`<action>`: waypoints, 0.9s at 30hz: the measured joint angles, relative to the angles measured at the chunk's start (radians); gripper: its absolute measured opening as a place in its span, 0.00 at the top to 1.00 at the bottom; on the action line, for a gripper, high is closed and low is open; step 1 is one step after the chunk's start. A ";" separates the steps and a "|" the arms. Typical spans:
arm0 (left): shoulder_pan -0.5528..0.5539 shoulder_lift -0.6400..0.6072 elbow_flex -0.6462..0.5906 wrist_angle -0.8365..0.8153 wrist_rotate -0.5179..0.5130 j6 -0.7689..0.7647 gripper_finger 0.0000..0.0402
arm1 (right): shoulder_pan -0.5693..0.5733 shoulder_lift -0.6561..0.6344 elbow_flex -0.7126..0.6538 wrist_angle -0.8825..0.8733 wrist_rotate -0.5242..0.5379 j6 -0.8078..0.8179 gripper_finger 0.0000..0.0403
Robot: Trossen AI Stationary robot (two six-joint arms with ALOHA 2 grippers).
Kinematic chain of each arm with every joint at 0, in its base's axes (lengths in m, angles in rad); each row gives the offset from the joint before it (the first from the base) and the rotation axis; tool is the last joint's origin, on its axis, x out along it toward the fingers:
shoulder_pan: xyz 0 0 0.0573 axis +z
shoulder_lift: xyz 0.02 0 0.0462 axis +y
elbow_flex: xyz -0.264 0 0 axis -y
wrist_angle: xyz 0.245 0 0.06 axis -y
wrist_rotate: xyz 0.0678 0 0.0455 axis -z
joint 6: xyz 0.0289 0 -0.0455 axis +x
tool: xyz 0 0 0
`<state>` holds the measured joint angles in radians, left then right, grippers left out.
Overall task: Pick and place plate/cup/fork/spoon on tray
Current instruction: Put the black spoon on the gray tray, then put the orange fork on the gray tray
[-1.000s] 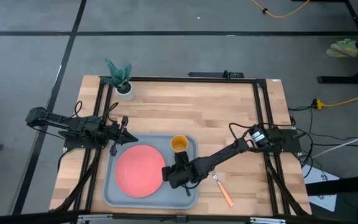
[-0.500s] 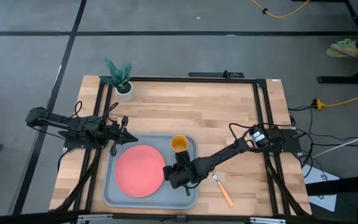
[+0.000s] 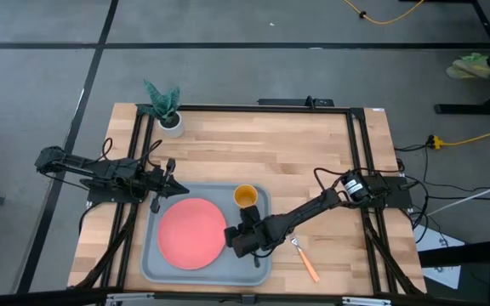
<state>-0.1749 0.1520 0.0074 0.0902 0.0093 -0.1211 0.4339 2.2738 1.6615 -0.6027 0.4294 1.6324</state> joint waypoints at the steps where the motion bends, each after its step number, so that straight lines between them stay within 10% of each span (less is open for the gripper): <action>1: 0.000 0.000 0.000 0.000 0.000 0.000 1.00 | 0.000 0.000 0.000 -0.006 0.001 -0.002 0.92; 15: 0.000 0.000 0.000 0.000 0.000 0.000 1.00 | 0.001 0.000 0.180 -0.261 0.055 -0.063 0.92; 27: 0.000 0.000 0.000 0.000 0.000 0.000 1.00 | 0.108 0.000 0.323 -0.593 -0.243 0.117 0.92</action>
<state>-0.1749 0.1520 0.0072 0.0902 0.0090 -0.1211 0.5418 2.2742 1.9841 -1.1953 0.1860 1.7498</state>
